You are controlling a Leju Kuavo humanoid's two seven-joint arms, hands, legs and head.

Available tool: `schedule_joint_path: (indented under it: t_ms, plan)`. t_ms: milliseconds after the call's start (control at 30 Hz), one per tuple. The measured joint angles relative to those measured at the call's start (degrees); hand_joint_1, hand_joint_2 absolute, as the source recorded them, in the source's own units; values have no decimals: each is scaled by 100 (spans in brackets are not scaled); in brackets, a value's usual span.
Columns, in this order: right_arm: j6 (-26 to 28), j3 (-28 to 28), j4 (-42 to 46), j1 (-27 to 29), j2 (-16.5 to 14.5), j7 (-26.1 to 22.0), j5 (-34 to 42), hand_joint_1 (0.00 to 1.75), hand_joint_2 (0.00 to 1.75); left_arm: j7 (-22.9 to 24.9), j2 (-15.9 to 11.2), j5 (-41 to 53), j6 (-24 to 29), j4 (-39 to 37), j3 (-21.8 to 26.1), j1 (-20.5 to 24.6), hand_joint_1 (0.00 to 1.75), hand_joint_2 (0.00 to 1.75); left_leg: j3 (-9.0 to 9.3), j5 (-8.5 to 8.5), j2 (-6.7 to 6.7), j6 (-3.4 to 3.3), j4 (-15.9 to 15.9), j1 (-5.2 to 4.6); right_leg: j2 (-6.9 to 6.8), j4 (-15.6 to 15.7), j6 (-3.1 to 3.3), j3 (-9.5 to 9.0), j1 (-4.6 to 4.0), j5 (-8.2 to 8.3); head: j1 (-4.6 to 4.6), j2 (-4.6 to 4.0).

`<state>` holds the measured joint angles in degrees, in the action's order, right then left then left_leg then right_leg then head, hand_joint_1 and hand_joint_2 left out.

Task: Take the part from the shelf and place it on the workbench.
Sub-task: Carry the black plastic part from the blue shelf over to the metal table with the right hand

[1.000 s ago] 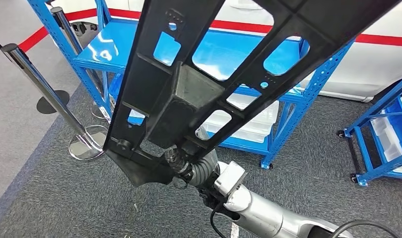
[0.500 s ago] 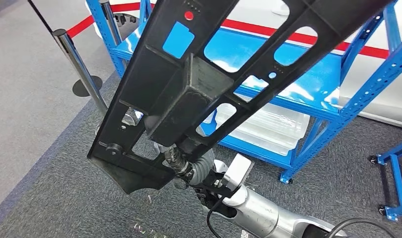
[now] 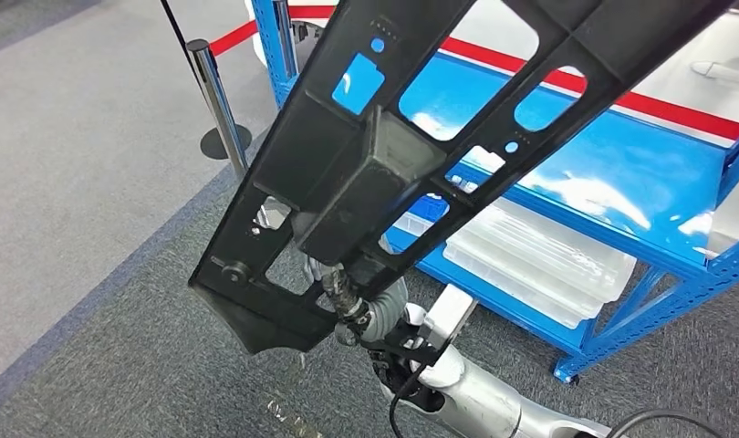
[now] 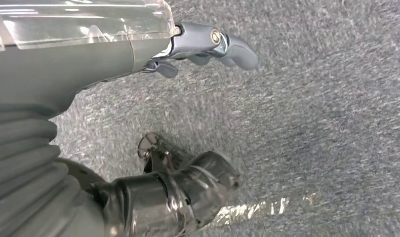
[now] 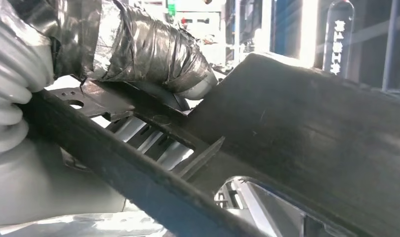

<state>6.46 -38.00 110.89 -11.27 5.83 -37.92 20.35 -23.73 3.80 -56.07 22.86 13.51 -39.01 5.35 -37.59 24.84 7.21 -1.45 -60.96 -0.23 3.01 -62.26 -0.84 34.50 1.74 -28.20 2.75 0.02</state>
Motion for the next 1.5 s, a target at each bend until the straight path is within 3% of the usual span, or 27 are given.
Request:
schedule_joint_path:
  t_ms: [33,100,167,233,267,333,400,467,533,600,667,733,767,800,833,900,967,1033,1067,1133,1200,1267,1300,1333,1400,1467,1500]
  plan:
    - [7,8,4,4,1,0,10,175,175,3,-3,-25,20,1,-12,1,0,175,-18,-2,-4,14,-9,7,-49,7,34,-3,2,10,2,0]
    - [9,18,17,1,-3,-1,33,175,175,-10,-1,-92,67,2,-19,29,0,175,-122,119,-228,65,-220,3,-164,29,90,-22,22,20,-21,0]
    - [8,30,32,5,-6,0,41,175,175,-33,12,-139,92,3,-20,93,0,175,-420,427,-550,132,-826,13,-306,42,119,-40,22,14,-48,0]
    - [8,49,37,9,-6,1,42,175,175,-46,21,-166,94,4,-21,154,0,175,-739,643,-673,162,-1435,41,-472,45,133,-48,10,-3,-50,0]
    - [8,58,37,11,-6,1,42,175,175,-48,23,-173,94,4,-22,169,0,175,-780,614,-693,156,-1506,45,-550,45,134,-56,5,-16,-50,0]
    - [8,68,39,10,-7,1,42,175,175,-26,24,-162,97,4,-23,182,0,175,-530,293,-765,96,-1023,31,-689,53,130,-98,-8,-47,-50,0]
    - [17,87,52,9,-8,2,51,175,175,18,24,-135,102,4,-27,209,0,175,-128,25,-1022,-6,-269,-45,-820,88,109,-165,-33,-78,-50,0]
    - [41,110,70,10,-8,3,67,175,175,70,25,-102,103,4,-49,243,0,175,38,-18,-1150,-77,62,-119,-943,148,61,-223,-58,-91,-49,0]
    - [86,119,90,16,-8,10,74,175,175,136,26,-75,107,4,-93,239,0,175,77,-40,-1014,-110,143,-113,-1040,220,-3,-295,-74,-103,-47,0]
    - [149,128,123,31,-7,20,67,175,175,200,32,-60,129,4,-143,206,0,175,188,-80,-877,-144,284,-73,-823,142,-54,-316,-70,-200,-40,0]
    - [224,148,158,75,-5,16,30,175,175,245,43,-48,157,4,-175,197,0,175,263,-100,-732,-193,361,-47,-453,-393,-63,-66,-63,-470,-34,0]
    - [299,161,174,167,2,9,-7,175,175,269,52,-41,169,4,-203,200,0,175,268,-84,-560,-232,351,-49,-322,-1084,-58,347,-71,-694,-34,0]
    - [325,162,178,218,7,7,-13,175,175,273,56,-41,169,4,-219,192,0,175,269,-72,-467,-237,335,-51,-307,-1232,-60,474,-73,-670,-34,0]
    - [343,163,183,258,11,6,-13,175,175,276,57,-44,169,4,-237,179,0,175,269,-57,-372,-234,312,-52,-300,-1170,-62,501,-70,-539,-35,0]
    - [351,166,196,282,15,4,-14,175,175,278,57,-48,167,4,-252,166,0,175,268,-36,-278,-222,277,-49,-279,-899,-64,421,-62,-318,-35,0]
    - [359,179,238,307,16,1,-19,175,175,280,57,-49,165,4,-279,154,0,175,239,29,-98,-173,167,-44,-82,-208,-63,152,-31,23,-36,0]
    - [375,202,285,343,18,-10,-27,175,175,300,56,-15,171,4,-303,158,0,175,188,73,50,-111,91,-33,76,121,-47,2,-20,85,-37,0]
    - [414,217,319,377,20,-26,-29,175,175,338,49,45,199,4,-334,143,0,175,149,73,160,-54,87,-15,-3,151,8,-36,-26,80,-37,0]
    - [437,220,334,387,20,-33,-33,175,175,354,41,74,221,4,-350,128,0,175,132,84,98,-25,60,-22,-64,175,40,-67,-23,86,-40,0]
    - [485,221,381,422,19,-45,-76,175,175,372,27,122,249,4,-387,125,0,175,-8,227,-233,48,-217,-33,-202,228,101,-129,-2,87,-59,0]
    - [563,222,437,485,18,-45,-165,175,175,382,26,165,254,4,-435,147,0,175,-357,512,-579,124,-879,-2,-365,246,138,-181,-14,55,-77,0]
    - [672,222,479,552,18,-22,-257,175,175,424,26,189,253,4,-481,155,0,175,-666,637,-672,166,-1397,49,-533,246,147,-220,-15,10,-76,0]
    - [734,222,496,585,18,-8,-304,175,175,461,25,197,254,4,-501,146,0,175,-682,556,-690,175,-1386,66,-608,246,141,-244,-12,-14,-76,0]
    - [799,222,520,619,18,6,-358,175,175,508,21,215,252,4,-525,135,0,175,-574,378,-728,173,-1144,76,-680,246,130,-277,-10,-42,-76,0]
    - [934,222,582,683,19,25,-479,175,175,606,10,280,241,4,-574,126,0,175,-188,31,-971,129,-375,38,-818,253,87,-356,-20,-105,-78,0]
    - [1060,222,653,740,22,53,-599,175,175,683,-3,362,221,4,-624,149,0,175,42,-72,-1161,54,81,-34,-941,276,27,-411,-46,-155,-72,0]
    - [1118,222,686,770,24,75,-656,175,175,711,-13,400,210,4,-655,160,0,175,53,-38,-1150,25,113,-64,-1001,298,-3,-432,-59,-169,-70,0]
